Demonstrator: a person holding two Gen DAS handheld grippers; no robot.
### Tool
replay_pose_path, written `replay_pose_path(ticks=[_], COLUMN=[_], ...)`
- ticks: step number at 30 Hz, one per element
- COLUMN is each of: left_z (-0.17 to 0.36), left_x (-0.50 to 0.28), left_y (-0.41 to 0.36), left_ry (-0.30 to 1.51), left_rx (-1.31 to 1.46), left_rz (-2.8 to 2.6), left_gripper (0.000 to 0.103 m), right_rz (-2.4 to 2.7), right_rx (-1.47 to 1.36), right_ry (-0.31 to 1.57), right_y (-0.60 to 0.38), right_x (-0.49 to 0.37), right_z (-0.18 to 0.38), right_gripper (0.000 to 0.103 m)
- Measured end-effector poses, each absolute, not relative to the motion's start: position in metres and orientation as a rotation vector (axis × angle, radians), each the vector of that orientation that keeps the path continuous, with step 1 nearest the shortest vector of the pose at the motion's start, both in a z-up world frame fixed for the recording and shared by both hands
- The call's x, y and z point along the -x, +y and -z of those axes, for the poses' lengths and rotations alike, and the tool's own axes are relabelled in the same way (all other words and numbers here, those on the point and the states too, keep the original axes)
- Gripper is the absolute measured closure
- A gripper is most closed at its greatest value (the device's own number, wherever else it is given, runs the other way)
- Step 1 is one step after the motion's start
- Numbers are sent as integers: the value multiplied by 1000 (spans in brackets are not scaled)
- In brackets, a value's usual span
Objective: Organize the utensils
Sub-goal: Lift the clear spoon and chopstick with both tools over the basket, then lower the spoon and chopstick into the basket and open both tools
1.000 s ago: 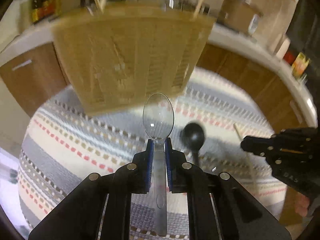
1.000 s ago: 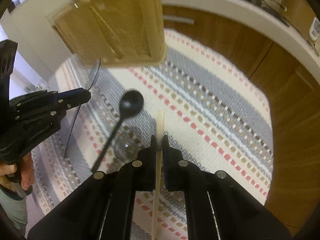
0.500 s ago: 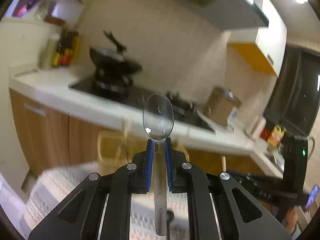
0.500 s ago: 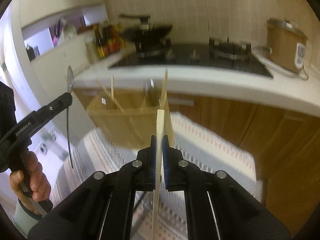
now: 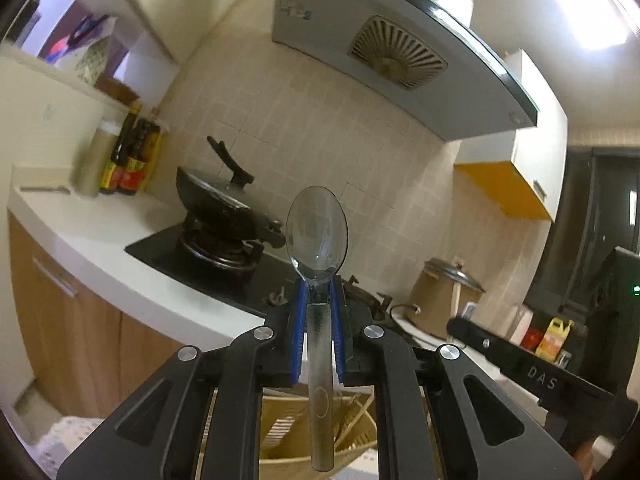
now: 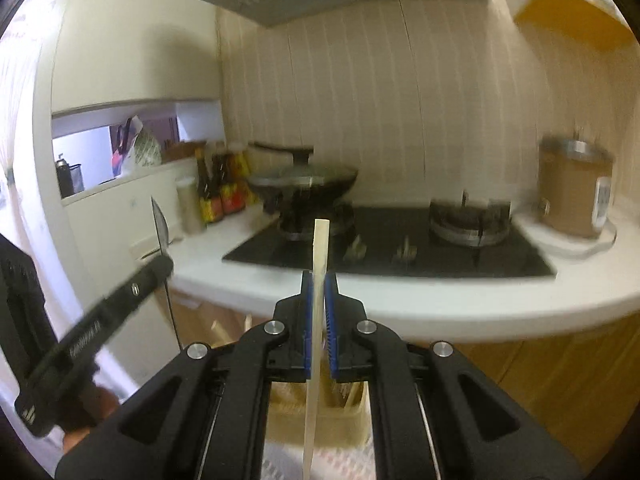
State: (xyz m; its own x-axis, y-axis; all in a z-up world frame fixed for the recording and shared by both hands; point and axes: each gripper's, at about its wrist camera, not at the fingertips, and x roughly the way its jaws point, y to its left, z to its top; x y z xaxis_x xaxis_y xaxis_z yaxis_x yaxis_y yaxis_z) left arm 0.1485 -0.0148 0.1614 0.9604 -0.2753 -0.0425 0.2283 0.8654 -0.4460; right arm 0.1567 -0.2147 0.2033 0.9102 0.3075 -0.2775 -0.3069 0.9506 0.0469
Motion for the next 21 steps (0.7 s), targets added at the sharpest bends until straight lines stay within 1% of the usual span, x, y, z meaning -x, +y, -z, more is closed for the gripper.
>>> replay_pose_path(ticks=[7, 12, 21], left_z=[-140, -126, -104], left_x=[-171, -179, -189], left_y=[-5, -9, -17], left_ry=[92, 101, 111], left_rx=[494, 475, 420], left_rz=[257, 240, 169], left_gripper=[93, 93, 93], right_rz=[-324, -309, -336], right_rx=[16, 7, -10], right_ry=[176, 111, 147], right_y=[-192, -182, -176], right_x=[-168, -176, -195], right_z=[-207, -196, -160], right_gripper=[99, 99, 99])
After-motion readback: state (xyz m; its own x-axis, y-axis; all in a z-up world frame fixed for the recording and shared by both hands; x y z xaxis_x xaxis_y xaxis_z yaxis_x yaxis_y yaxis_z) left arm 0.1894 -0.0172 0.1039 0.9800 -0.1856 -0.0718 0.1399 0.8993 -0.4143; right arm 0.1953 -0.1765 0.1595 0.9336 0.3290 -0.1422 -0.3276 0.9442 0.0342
